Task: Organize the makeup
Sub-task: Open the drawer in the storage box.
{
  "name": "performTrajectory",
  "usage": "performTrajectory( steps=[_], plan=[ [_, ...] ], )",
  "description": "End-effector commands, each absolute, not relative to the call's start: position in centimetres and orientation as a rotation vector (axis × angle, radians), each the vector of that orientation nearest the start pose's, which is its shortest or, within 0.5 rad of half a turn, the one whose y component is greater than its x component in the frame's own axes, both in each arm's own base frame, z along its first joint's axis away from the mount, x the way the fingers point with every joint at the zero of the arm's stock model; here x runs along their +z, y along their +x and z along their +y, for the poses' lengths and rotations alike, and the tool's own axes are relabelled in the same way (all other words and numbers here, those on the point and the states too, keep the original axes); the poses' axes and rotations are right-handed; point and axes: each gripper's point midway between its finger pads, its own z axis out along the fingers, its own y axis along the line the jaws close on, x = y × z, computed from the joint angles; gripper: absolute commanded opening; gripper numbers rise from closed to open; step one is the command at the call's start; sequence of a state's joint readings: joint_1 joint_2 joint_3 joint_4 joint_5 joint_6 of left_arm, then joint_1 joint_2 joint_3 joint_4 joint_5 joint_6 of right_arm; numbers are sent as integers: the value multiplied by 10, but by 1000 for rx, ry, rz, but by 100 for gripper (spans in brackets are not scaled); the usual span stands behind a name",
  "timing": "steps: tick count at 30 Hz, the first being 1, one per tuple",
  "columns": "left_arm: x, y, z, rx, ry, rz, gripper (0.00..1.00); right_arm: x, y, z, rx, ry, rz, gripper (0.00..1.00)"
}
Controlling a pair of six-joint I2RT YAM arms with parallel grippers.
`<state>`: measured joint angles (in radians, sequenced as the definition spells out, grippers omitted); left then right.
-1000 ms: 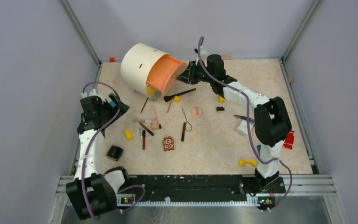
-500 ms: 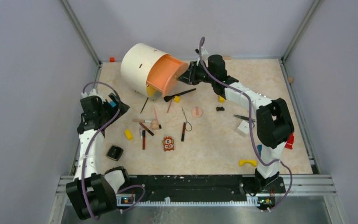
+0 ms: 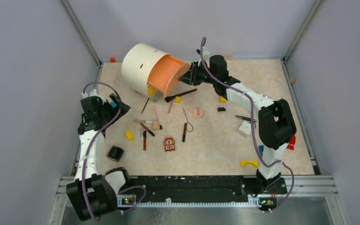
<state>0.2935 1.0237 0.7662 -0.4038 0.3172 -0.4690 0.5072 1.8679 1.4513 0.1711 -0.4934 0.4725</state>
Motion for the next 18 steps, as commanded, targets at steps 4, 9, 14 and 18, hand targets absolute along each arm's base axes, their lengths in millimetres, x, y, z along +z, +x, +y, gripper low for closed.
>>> performTrajectory(
  steps=[4, 9, 14, 18],
  plan=[
    [166, 311, 19, -450, -640, 2096, 99, 270, 432, 346, 1104, -426, 1788, 34],
    [166, 311, 19, -448, -642, 2095, 99, 273, 432, 342, 1078, -423, 1787, 43],
    [167, 311, 19, -446, -639, 2094, 99, 278, 430, 337, 1051, -423, 1782, 46],
    [167, 311, 20, -439, -642, 2094, 99, 281, 427, 332, 1032, -421, 1780, 49]
  ],
)
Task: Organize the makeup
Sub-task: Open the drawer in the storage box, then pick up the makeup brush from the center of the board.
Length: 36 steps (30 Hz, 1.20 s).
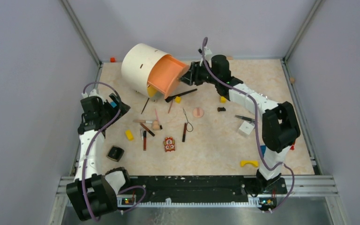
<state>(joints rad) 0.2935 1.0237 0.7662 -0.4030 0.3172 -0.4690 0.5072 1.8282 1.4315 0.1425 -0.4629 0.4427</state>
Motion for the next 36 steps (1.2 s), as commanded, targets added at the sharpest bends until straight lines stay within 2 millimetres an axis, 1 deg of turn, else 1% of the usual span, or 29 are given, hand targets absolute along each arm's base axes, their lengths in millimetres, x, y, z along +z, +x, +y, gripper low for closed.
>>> performTrajectory(
  steps=[1, 5, 9, 12, 14, 16, 20, 22, 26, 30, 32, 34, 36],
  plan=[
    [167, 311, 20, -440, -639, 2095, 99, 281, 426, 331, 1026, -417, 1784, 50],
    [171, 309, 21, -429, -626, 2088, 99, 281, 420, 320, 982, -399, 1793, 51],
    [171, 308, 18, -432, -609, 2089, 99, 280, 410, 304, 923, -359, 1809, 51],
    [171, 309, 17, -433, -610, 2090, 99, 277, 400, 291, 886, -334, 1825, 51],
    [172, 311, 15, -439, -613, 2083, 98, 270, 393, 282, 858, -319, 1839, 51],
    [171, 313, 9, -442, -608, 2083, 96, 268, 385, 275, 839, -313, 1844, 51],
    [165, 321, -16, -429, -571, 2106, 95, 271, 371, 259, 787, -306, 1839, 51],
    [157, 325, -26, -420, -557, 2127, 95, 275, 363, 251, 767, -304, 1827, 51],
    [137, 335, -36, -397, -545, 2174, 91, 275, 351, 239, 730, -306, 1824, 51],
    [118, 346, -39, -346, -513, 2205, 85, 274, 344, 232, 709, -310, 1819, 52],
    [112, 354, -38, -332, -492, 2207, 80, 273, 342, 229, 697, -313, 1815, 52],
    [101, 360, -38, -321, -475, 2219, 75, 264, 338, 226, 683, -317, 1842, 52],
    [95, 367, -38, -306, -448, 2215, 72, 261, 336, 225, 678, -322, 1851, 52]
  ],
)
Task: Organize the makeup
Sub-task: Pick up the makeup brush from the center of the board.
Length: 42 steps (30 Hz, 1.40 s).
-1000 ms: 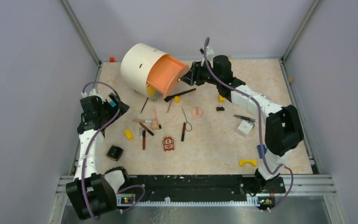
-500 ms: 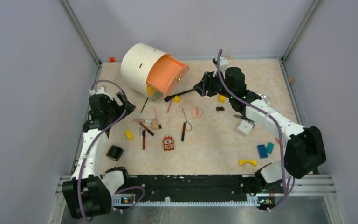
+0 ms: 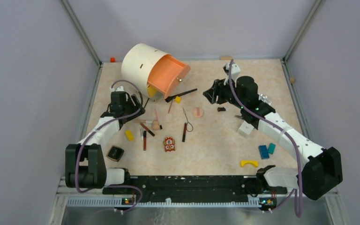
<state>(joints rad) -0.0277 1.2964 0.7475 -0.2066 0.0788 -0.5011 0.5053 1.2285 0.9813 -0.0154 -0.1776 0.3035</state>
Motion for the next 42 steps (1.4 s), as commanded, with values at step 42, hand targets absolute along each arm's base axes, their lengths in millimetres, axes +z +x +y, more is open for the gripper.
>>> performTrajectory(
  steps=[42],
  plan=[
    [21, 415, -34, -12, -313, 2416, 60, 239, 323, 223, 686, -349, 1923, 51]
  ],
)
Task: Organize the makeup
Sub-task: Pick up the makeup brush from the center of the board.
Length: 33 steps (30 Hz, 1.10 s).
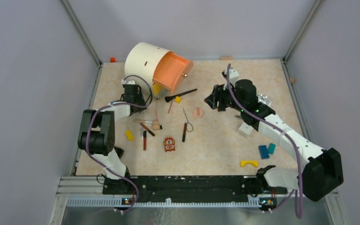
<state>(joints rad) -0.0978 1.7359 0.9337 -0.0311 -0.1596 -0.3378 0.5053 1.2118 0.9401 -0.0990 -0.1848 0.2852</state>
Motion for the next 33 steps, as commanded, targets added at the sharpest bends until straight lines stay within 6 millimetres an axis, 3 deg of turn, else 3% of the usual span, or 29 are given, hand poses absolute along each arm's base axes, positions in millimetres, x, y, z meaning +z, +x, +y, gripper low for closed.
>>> performTrajectory(
  steps=[1, 5, 20, 33],
  plan=[
    [19, 414, -35, -9, -308, 2423, 60, 239, 323, 223, 686, -348, 1923, 51],
    [15, 410, -37, -2, -298, 2449, 55, 239, 323, 223, 685, -349, 1922, 51],
    [8, 384, -38, -21, -314, 2504, 21, 240, 323, 223, 684, -351, 1920, 51],
    [19, 357, -36, -24, -348, 2507, 10, 238, 323, 224, 689, -352, 1923, 51]
  ],
)
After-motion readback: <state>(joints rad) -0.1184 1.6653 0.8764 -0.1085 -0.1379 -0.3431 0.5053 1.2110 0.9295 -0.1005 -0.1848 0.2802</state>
